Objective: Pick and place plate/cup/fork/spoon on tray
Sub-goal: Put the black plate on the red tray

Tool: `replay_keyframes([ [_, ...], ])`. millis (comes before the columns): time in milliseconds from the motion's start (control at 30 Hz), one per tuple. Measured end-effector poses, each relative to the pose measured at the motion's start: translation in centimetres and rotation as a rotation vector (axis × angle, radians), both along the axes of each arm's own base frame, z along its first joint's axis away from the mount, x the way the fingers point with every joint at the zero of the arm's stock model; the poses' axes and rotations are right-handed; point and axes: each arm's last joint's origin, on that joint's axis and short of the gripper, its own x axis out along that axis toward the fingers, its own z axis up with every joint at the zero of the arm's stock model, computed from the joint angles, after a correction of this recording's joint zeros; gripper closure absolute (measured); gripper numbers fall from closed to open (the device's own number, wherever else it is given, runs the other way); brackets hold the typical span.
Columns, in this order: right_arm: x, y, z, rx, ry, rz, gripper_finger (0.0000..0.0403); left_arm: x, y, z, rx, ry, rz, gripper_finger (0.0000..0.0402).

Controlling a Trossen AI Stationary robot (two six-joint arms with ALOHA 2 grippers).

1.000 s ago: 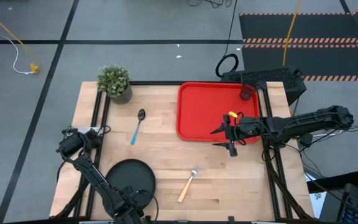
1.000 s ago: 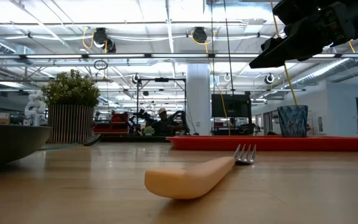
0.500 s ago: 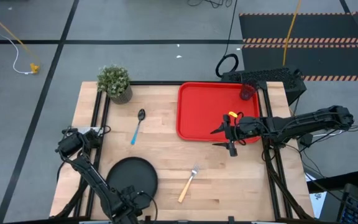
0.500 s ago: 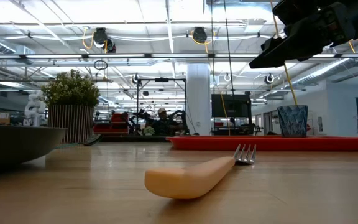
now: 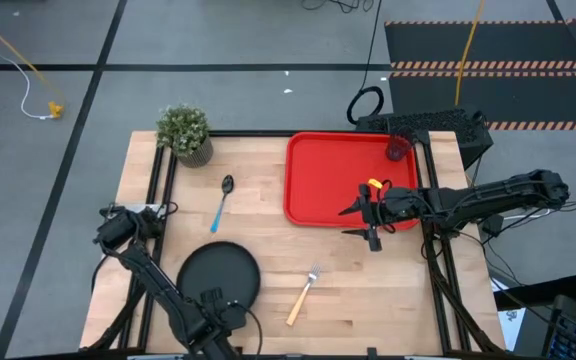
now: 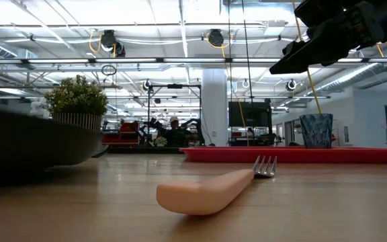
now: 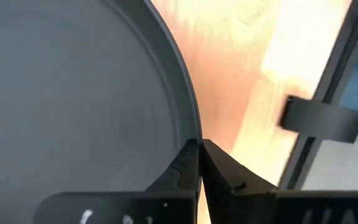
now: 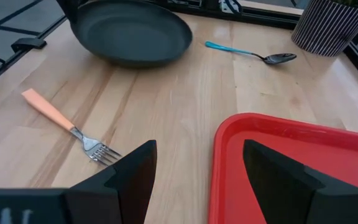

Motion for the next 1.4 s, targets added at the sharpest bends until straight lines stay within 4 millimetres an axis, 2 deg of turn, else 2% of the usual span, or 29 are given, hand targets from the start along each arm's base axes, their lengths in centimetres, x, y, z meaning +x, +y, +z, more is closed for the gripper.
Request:
replay_keyframes([
  [233,-0.2,0.0,0.3,0.050,-0.010,-0.025,0.0172,2.0,2.2,2.6,0.136,0.002,-0.170,0.0399],
  [633,-3.0,0.4,2.6,0.138,0.025,-0.085,0.0172,7.1,8.8,5.0,0.375,0.009,-0.440,0.0399],
  [833,-4.7,0.8,3.1,0.114,0.069,-0.117,0.0172,9.6,13.0,6.1,0.497,0.009,-0.514,0.0399],
  [1100,-6.2,1.0,3.4,0.103,0.060,-0.142,0.0172,13.6,19.5,6.8,0.559,-0.060,-0.566,0.0399],
  [1267,-7.0,0.9,5.1,0.116,0.028,-0.135,0.0172,15.8,23.1,7.3,0.609,-0.177,-0.566,0.0399],
  [1400,-7.7,0.7,6.0,0.126,0.000,-0.144,0.0172,17.0,24.8,7.9,0.660,-0.249,-0.592,0.0399],
])
